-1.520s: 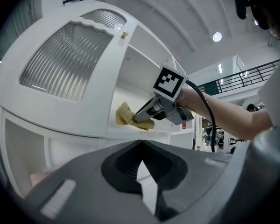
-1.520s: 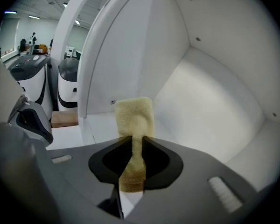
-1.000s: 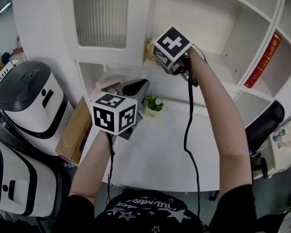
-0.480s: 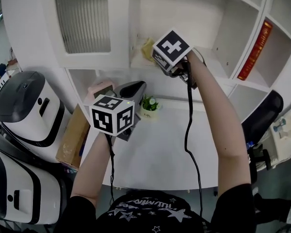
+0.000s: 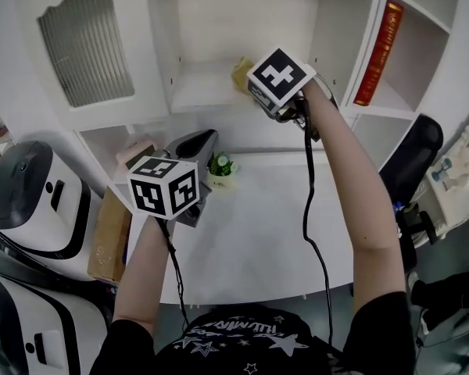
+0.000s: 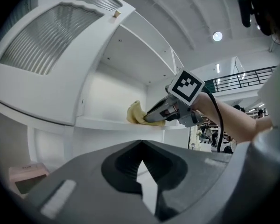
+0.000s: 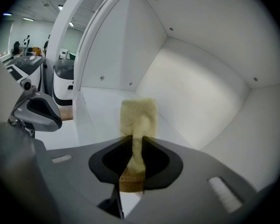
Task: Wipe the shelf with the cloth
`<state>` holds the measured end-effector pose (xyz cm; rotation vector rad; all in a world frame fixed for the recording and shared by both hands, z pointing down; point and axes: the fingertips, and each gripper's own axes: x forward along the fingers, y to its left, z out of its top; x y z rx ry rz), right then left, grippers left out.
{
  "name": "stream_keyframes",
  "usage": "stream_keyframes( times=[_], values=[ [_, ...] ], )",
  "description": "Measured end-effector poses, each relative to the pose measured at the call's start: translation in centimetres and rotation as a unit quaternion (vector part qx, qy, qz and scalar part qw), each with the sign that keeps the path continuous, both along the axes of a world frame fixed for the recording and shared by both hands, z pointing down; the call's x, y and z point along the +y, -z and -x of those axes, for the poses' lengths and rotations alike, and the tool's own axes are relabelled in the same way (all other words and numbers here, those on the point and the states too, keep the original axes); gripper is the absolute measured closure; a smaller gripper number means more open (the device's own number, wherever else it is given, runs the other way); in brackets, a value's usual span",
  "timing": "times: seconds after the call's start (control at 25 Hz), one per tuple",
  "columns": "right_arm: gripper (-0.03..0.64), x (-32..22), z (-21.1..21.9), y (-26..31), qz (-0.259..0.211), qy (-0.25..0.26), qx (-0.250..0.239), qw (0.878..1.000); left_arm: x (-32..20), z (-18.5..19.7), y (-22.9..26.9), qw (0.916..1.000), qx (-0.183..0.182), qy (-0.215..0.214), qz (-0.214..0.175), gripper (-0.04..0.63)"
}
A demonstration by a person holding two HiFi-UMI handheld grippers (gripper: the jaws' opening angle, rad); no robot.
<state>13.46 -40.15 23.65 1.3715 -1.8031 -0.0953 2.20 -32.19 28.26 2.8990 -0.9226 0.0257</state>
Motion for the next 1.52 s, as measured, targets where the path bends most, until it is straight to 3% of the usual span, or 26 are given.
stream_keyframes(
  times=[0.36, 0.76, 1.12, 1.28, 1.36, 1.52],
  values=[
    [0.523, 2.6, -8.8, 0.2, -0.011, -0.100, 0.039, 0.994, 0.8, -2.6, -0.2, 0.9996, 0.002, -0.026, 0.002, 0.589],
    [0.523, 5.2, -13.7, 0.0, 0.002, -0.179, 0.067, 0.981, 1.6, -4.0, -0.4, 0.9987, 0.007, -0.050, 0.008, 0.589],
    [0.523, 5.1, -13.4, -0.8, 0.015, -0.175, 0.081, 0.981, 1.9, -3.6, 0.0, 0.9982, 0.016, -0.055, 0.013, 0.589],
    [0.520, 5.0, -13.0, -0.2, -0.012, -0.170, 0.092, 0.981, 1.9, -3.6, 1.9, 0.9978, 0.030, -0.060, 0.001, 0.589],
    [0.520, 4.8, -12.4, 0.2, -0.035, -0.164, 0.072, 0.983, 2.0, -3.7, 2.9, 0.9975, 0.028, -0.063, -0.011, 0.589],
    [0.520, 4.2, -11.2, 1.9, -0.091, -0.161, -0.019, 0.983, 2.0, -3.8, 5.6, 0.9968, 0.035, -0.064, -0.033, 0.589]
  ],
)
